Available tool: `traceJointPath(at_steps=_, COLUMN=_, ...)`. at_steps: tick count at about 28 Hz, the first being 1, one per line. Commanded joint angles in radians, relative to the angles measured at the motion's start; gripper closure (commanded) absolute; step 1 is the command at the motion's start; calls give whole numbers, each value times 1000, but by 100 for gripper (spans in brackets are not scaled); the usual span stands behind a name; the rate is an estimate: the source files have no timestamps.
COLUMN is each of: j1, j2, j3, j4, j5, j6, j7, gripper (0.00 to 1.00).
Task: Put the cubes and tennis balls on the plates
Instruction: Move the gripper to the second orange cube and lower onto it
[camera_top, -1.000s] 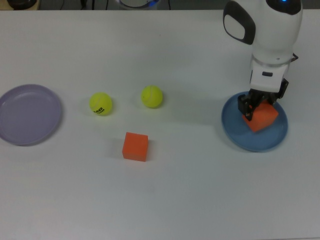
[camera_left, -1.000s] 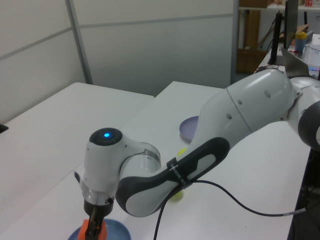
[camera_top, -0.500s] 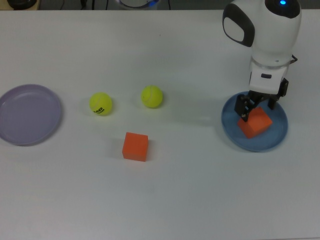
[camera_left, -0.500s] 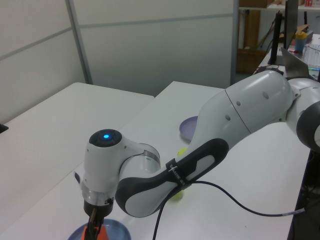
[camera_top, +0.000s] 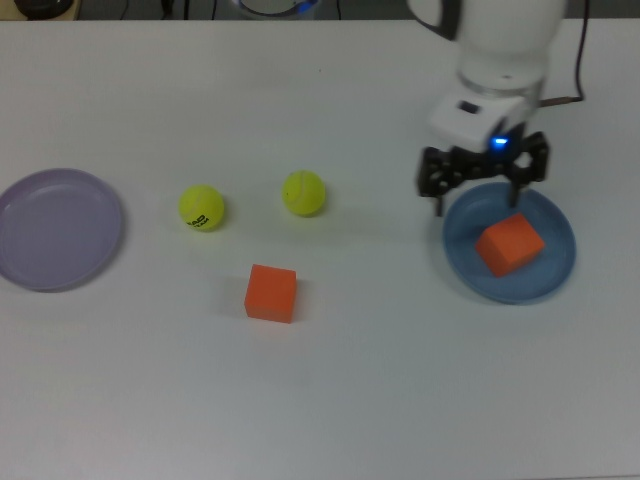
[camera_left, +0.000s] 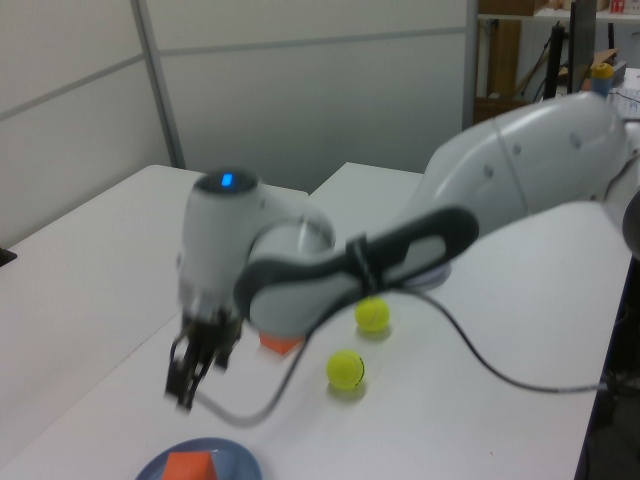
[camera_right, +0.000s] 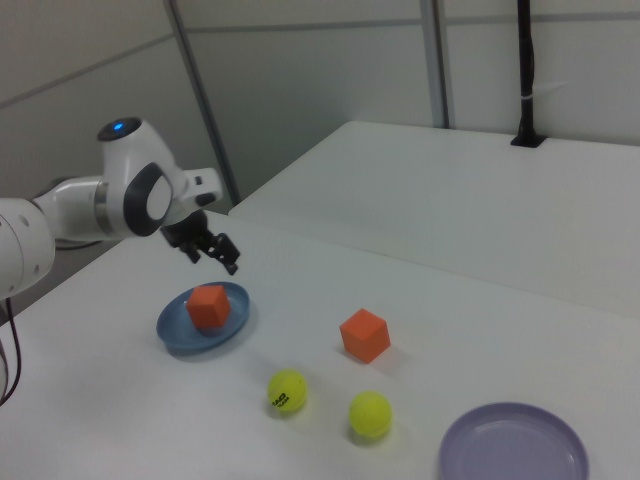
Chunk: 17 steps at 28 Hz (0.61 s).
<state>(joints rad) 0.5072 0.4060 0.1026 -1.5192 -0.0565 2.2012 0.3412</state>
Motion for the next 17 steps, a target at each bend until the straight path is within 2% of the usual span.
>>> traceJointPath(at_steps=1, j1=-13, j2=-38, j3=-89, j4=-22, j5=33, j6=-58, j7=29, gripper=0)
traceJointPath(at_steps=5, j1=-44, j2=-33, j3=-153, j4=-22, j5=70, j6=-58, j7=56, gripper=0)
traceJointPath(at_steps=11, j1=-136, j2=-29, j3=-159, j4=-22, j5=99, j6=-54, j7=53, gripper=0)
traceJointPath(at_steps=13, j1=-145, j2=-21, j3=-162, j4=-22, j5=96, j6=-49, j7=52, gripper=0)
traceJointPath(at_steps=17, j1=-151, j2=-1, j3=-195, j4=-22, j5=98, j6=-44, j7=50, gripper=0)
